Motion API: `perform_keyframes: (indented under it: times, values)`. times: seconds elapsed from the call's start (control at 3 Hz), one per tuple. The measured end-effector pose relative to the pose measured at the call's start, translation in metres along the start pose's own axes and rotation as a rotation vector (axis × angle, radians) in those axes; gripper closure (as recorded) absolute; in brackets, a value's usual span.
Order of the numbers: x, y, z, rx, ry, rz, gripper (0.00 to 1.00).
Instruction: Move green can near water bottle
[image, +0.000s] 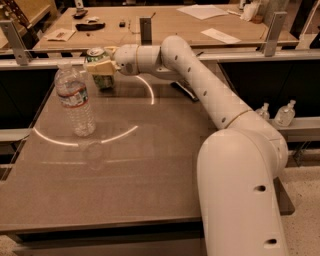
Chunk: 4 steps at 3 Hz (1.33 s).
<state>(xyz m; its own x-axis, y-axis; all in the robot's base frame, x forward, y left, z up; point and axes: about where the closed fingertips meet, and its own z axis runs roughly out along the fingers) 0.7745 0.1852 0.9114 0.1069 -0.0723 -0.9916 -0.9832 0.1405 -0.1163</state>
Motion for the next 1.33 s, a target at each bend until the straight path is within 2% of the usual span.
perform_keyframes:
  times: [0.33,0.67,1.0,1.33]
  values:
    - [-0.005,0.011,-0.027,-0.022,0.024,0.006,1.00]
    - [-0.011,0.029,-0.051,-0.034,0.027,0.008,1.00]
    - [-0.007,0.051,-0.068,-0.043,-0.002,0.014,1.00]
    - [-0.010,0.076,-0.077,-0.102,-0.084,0.003,1.00]
